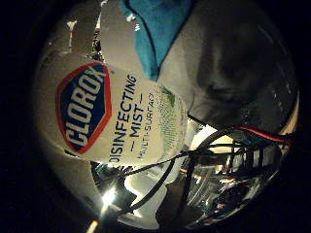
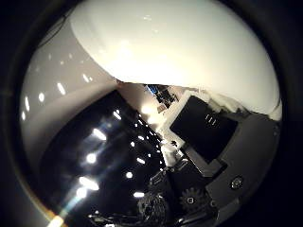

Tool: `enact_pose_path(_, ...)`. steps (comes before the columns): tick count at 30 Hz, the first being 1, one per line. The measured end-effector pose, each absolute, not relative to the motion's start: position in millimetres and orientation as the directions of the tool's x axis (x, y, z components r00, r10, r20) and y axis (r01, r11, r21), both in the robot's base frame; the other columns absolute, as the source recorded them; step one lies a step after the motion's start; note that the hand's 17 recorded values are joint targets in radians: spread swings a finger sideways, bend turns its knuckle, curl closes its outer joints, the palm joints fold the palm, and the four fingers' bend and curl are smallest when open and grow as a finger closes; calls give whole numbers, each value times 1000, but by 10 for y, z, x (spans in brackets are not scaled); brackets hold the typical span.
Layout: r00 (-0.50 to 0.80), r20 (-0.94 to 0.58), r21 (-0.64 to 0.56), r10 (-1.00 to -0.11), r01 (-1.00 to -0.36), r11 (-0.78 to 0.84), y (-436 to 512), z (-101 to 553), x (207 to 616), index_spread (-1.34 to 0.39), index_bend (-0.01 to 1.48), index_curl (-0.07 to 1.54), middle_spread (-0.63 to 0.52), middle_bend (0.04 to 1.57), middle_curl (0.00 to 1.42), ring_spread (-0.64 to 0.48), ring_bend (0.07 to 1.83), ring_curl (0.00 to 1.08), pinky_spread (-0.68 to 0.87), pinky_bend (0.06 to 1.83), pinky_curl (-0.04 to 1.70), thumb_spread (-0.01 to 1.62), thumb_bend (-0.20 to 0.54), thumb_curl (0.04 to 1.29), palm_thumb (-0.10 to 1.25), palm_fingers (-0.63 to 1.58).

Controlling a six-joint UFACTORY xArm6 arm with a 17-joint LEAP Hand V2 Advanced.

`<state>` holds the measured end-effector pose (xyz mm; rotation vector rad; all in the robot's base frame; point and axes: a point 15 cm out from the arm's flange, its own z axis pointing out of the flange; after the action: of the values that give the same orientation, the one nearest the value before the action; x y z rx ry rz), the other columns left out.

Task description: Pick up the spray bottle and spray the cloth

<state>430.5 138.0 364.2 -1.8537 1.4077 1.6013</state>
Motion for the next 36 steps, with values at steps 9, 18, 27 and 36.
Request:
enact_pose_path(9, 61, -956, 104, -288, -845, -524, 1869, 4391, 4237, -252, 1054, 782, -99, 1352, 627, -158, 1489, 577, -232, 1015, 1334, 616, -24, 907, 944, 1179)
enact_pose_path(18, 226, -969, -143, -96, -840, -524, 2456, 4737, 4318, -243, 1045, 786, -96, 1348, 633, -158, 1492, 577, -219, 1012, 1348, 636, -23, 897, 937, 1176)
enact_pose_path(27, 315, -949, -280, -14, -863, -419, 3253, 4676, 4471, -239, 1037, 795, -87, 1348, 636, -152, 1494, 577, -212, 1006, 1355, 637, -23, 891, 940, 1173)
enact_pose_path(36, 396, -916, -344, -61, -854, -391, 4251, 4235, 4452, -240, 1032, 804, -77, 1341, 636, -143, 1493, 579, -204, 994, 1361, 639, -25, 877, 923, 1171)
